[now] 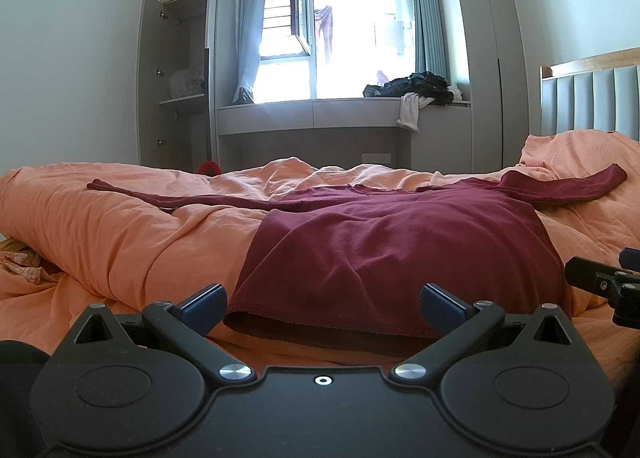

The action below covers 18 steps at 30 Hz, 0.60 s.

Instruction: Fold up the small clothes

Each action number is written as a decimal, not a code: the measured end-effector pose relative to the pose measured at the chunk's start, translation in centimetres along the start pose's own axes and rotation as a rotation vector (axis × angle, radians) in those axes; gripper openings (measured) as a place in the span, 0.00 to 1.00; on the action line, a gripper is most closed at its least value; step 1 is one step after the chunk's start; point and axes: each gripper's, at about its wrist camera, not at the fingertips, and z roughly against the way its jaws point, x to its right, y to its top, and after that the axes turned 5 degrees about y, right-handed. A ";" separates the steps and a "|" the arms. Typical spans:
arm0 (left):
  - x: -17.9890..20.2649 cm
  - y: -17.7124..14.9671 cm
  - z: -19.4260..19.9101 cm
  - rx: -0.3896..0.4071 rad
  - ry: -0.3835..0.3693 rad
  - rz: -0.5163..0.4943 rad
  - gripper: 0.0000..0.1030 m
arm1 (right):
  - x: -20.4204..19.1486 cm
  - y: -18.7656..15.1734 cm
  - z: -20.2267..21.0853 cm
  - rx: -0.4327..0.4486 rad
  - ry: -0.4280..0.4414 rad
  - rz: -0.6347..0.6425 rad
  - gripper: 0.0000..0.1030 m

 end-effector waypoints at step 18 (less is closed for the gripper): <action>1.5 3.1 -4.0 -0.070 -0.005 -0.013 1.00 | 2.3 1.7 -1.8 -0.059 0.013 -0.064 1.00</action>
